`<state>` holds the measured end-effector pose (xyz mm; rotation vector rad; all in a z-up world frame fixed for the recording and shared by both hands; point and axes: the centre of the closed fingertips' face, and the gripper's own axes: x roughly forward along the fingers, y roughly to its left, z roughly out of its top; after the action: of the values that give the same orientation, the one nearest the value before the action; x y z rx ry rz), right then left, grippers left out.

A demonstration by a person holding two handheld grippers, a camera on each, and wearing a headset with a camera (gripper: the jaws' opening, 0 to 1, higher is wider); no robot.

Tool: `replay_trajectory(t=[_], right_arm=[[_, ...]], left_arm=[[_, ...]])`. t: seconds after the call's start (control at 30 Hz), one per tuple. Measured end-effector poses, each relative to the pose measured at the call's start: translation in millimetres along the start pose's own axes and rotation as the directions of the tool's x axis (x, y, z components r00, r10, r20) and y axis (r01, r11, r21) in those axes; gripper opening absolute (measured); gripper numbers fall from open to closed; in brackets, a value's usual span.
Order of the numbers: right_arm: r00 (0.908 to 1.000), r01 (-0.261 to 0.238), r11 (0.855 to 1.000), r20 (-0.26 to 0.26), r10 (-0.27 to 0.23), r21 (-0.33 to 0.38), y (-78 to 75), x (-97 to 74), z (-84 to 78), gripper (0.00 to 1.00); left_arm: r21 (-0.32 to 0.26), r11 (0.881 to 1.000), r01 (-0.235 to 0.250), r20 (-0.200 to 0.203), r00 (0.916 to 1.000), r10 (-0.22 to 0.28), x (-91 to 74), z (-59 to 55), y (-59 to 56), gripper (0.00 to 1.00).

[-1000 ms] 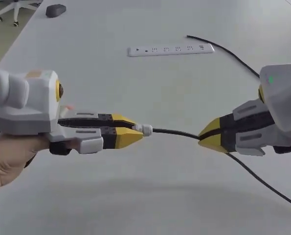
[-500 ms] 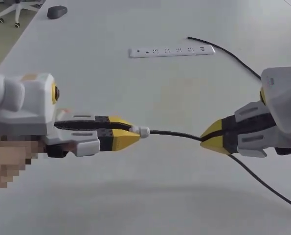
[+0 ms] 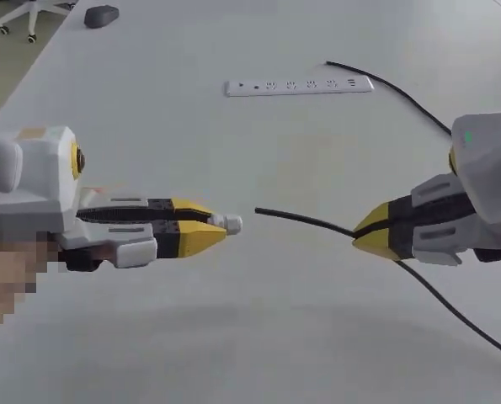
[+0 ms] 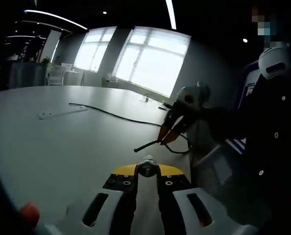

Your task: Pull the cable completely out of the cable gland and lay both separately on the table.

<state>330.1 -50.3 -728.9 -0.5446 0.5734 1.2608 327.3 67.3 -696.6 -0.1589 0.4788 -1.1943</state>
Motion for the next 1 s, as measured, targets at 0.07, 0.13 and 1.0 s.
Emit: replay_trajectory(t=[0.07,0.13,1.0], right_arm=[[1.0,0.002,1.0,-0.007,-0.002,-0.009,0.4,3.7,2.4,0.0],[1.0,0.005,1.0,-0.004,-0.005,-0.014,-0.8,6.5,6.4,0.0],[0.9945,0.09,0.995,0.05,-0.092,0.043,-37.4,68.1,54.6,0.0]], left_arm=[[-0.002,1.0,-0.005,0.0,1.0,0.005,-1.3,-1.4,0.7,0.15],[-0.004,1.0,-0.009,0.002,1.0,0.009,-2.5,-2.6,1.4,0.15],[-0.05,0.997,-0.057,0.03,0.9978,0.059,-19.9,-18.7,8.6,0.15]])
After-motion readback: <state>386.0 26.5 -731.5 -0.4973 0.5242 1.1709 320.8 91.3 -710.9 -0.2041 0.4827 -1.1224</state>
